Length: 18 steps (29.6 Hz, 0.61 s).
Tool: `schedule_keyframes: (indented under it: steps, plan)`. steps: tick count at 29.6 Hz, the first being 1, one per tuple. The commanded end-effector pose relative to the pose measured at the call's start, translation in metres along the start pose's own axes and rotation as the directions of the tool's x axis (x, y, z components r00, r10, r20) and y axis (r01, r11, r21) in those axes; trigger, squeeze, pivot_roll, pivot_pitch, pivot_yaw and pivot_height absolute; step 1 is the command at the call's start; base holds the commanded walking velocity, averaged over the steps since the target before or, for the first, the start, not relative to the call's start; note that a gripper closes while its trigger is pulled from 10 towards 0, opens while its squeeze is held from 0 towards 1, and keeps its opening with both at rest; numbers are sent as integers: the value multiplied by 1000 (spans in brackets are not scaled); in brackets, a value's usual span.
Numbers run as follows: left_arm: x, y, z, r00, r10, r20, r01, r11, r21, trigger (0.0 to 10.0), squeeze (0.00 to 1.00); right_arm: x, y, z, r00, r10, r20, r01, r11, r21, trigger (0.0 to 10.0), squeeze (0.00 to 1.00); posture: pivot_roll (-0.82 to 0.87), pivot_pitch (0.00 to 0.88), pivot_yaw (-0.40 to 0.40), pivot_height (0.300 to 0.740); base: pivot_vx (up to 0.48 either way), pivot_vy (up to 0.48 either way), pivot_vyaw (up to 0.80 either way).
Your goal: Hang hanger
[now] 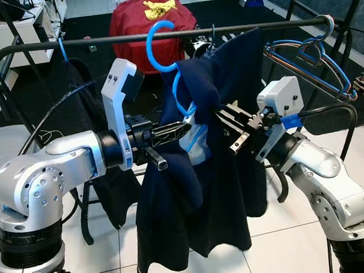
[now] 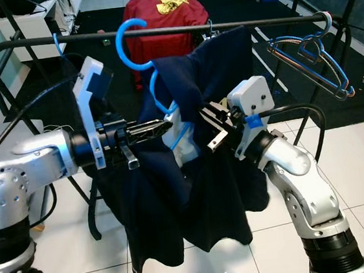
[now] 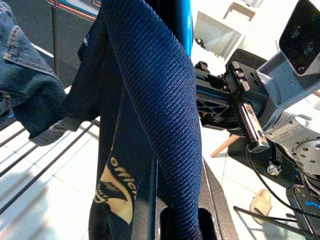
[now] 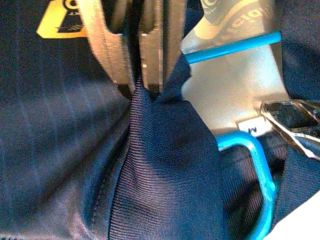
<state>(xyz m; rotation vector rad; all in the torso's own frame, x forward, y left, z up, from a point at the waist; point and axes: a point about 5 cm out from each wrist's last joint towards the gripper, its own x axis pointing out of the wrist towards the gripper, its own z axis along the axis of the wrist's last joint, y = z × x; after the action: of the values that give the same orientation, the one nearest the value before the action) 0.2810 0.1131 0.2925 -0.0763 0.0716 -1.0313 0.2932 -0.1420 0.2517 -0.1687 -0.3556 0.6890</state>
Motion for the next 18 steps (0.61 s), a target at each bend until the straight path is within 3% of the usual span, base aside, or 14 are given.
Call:
schedule_keyframes:
  steps: [1,2,3,4,6,7,8,10,11,13,18]
  plan:
    - [-3,0,1,1000,4,-4,-4,999,53,10000,0,1,0,4,1000,8,25,-9,1000,8,0,0,-27,97,-8,740,0,0,0]
    - [-9,6,-1,999,39,-32,-36,993,113,10000,0,-1,-3,7,1000,-1,30,1,1000,9,0,0,-29,99,-7,740,0,0,0]
    - [-9,6,-1,999,39,-32,-36,993,113,10000,0,-1,-3,7,1000,-1,30,1,1000,9,0,0,-29,99,-7,740,0,0,0]
    - [-17,14,-3,995,77,-63,-63,980,191,10000,0,-5,-9,10,999,-26,34,25,1000,6,0,0,-29,100,-7,740,0,0,0]
    - [-17,14,-3,995,77,-63,-63,980,191,10000,0,-5,-9,10,999,-26,34,25,1000,6,0,0,-29,100,-7,740,0,0,0]
    - [-26,23,-5,989,117,-95,-87,959,270,10000,0,-9,-15,13,998,-47,34,47,999,-3,0,0,-32,101,-7,740,0,0,0]
    - [-26,23,-5,989,117,-95,-87,959,270,10000,0,-9,-15,13,998,-47,34,47,999,-3,0,0,-32,101,-7,740,0,0,0]
    - [-57,42,-2,974,176,-141,-92,882,462,10000,0,-28,-43,20,989,-149,15,150,987,-64,0,0,-33,105,-8,740,0,0,0]
    - [-57,42,-2,974,176,-141,-92,882,462,10000,0,-28,-43,20,989,-149,15,150,987,-64,0,0,-33,105,-8,740,0,0,0]
    - [-80,49,-1,964,176,-200,-30,818,574,10000,0,-44,-64,27,972,-234,1,232,966,-116,0,0,-35,107,-10,740,0,0,0]
    - [-92,47,-1,958,136,-254,52,786,616,10000,0,-54,-75,31,960,-280,-3,277,951,-139,0,0,-38,108,-11,740,0,0,0]
